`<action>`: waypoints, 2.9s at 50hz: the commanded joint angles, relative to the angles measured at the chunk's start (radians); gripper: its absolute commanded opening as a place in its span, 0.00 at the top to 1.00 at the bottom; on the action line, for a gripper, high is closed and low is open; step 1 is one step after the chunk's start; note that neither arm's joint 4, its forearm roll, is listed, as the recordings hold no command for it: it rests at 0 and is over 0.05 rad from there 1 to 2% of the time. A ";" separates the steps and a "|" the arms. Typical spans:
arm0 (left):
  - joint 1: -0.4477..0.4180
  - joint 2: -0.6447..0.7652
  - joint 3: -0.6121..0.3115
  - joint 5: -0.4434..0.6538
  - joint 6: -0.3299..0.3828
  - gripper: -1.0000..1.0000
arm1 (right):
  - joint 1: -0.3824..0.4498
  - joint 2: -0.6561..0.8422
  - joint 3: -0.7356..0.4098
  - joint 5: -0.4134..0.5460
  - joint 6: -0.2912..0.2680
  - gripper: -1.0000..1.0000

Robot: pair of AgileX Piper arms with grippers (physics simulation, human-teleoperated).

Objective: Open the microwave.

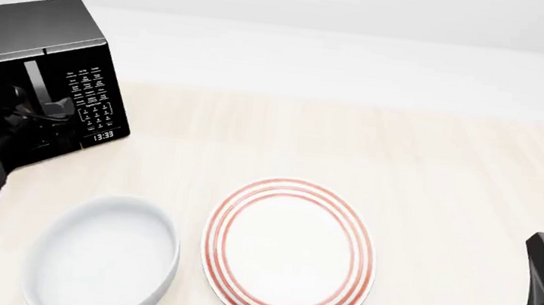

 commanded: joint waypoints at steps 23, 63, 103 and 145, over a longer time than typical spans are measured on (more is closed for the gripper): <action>-0.016 0.085 -0.057 0.003 -0.020 0.00 | 0.000 0.000 0.000 0.000 0.000 0.00; 0.009 0.110 -0.062 -0.004 -0.034 1.00 | 0.000 0.000 0.000 0.000 0.000 0.00; -0.007 0.020 0.016 -0.034 -0.017 1.00 | 0.000 0.000 0.000 0.000 0.000 0.00; -0.035 -0.014 0.105 -0.143 -0.027 1.00 | 0.000 0.000 0.000 0.000 0.000 0.00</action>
